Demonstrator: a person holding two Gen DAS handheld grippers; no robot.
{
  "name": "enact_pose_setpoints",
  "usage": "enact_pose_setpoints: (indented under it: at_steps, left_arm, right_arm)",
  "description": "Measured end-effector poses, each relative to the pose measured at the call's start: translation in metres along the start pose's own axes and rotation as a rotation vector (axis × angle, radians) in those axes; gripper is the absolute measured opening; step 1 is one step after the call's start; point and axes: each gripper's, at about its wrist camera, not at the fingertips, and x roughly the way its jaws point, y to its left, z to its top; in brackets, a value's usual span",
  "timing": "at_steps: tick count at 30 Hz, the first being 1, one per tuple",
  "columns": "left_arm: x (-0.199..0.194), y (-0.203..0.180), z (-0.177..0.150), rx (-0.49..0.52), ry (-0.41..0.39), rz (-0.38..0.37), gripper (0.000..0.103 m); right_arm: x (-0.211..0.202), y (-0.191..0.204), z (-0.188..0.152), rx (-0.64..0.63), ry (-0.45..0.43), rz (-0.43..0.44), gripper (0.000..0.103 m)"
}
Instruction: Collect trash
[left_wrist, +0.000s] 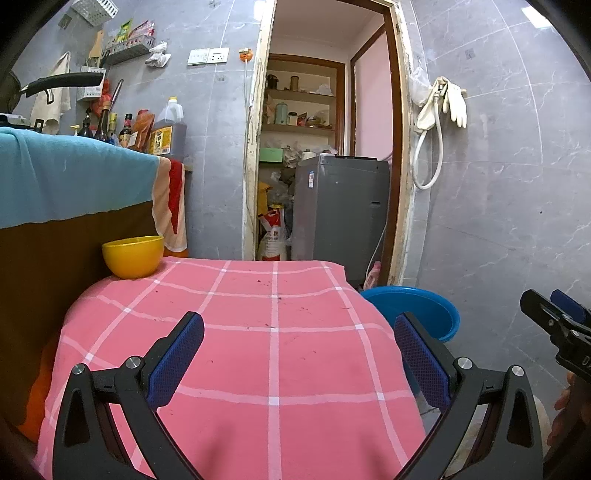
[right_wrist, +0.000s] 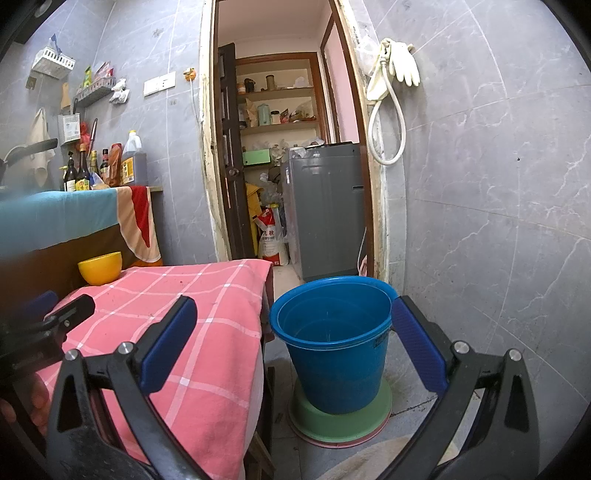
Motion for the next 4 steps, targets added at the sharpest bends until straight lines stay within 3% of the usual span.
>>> enact_pose_setpoints:
  at_steps: [4]
  left_arm:
    - [0.0005, 0.0006, -0.0011, 0.002, 0.0, 0.003, 0.101]
  right_arm:
    - [0.0025, 0.0035, -0.0038, -0.004, 0.003, 0.003, 0.102]
